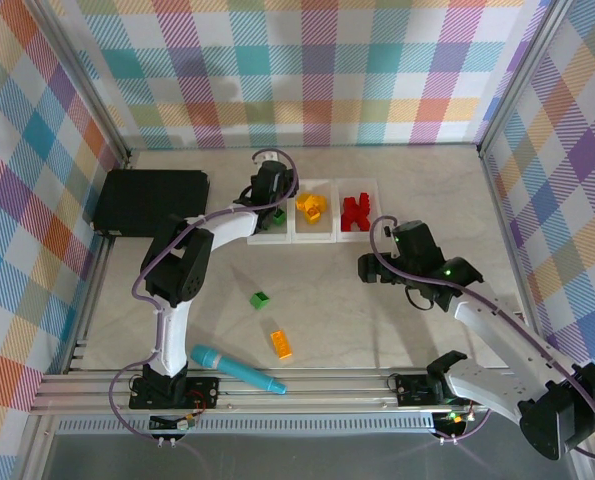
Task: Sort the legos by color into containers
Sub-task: Place the lego in the container, then pick up the lego from the center of the table.
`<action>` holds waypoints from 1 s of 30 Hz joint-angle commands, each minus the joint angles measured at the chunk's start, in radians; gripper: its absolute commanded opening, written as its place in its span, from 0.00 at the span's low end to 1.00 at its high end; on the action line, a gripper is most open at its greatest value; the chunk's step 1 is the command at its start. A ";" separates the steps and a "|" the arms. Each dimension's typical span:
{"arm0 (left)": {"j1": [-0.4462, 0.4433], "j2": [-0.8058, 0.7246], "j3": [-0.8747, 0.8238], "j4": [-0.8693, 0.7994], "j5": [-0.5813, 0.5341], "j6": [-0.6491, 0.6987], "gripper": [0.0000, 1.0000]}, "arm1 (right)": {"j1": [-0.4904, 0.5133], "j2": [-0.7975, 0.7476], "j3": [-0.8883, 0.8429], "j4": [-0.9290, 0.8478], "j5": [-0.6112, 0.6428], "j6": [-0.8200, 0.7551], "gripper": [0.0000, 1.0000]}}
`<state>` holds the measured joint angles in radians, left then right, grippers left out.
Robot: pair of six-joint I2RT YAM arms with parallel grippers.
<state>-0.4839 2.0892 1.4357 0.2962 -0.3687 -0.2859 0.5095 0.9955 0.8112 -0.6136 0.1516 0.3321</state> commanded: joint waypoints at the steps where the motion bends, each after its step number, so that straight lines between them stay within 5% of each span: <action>1: 0.009 -0.028 -0.037 0.061 -0.002 0.006 0.74 | -0.005 -0.012 -0.019 -0.021 0.009 -0.007 0.93; 13: -0.009 -0.292 -0.176 -0.088 -0.023 0.055 0.86 | -0.005 0.032 -0.012 0.045 -0.047 -0.012 0.96; 20: -0.039 -0.538 -0.320 -0.415 0.004 -0.005 0.91 | -0.005 0.060 -0.014 0.104 -0.073 -0.004 0.97; 22: -0.057 -0.603 -0.357 -0.527 0.013 -0.021 1.00 | -0.005 0.066 -0.015 0.117 -0.078 -0.004 0.97; 30: -0.175 -0.817 -0.499 -0.875 0.106 -0.064 1.00 | -0.006 0.092 -0.017 0.159 -0.063 -0.001 0.99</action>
<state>-0.6151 1.3308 0.9661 -0.3965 -0.3099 -0.3260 0.5095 1.0767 0.8074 -0.4965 0.0933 0.3321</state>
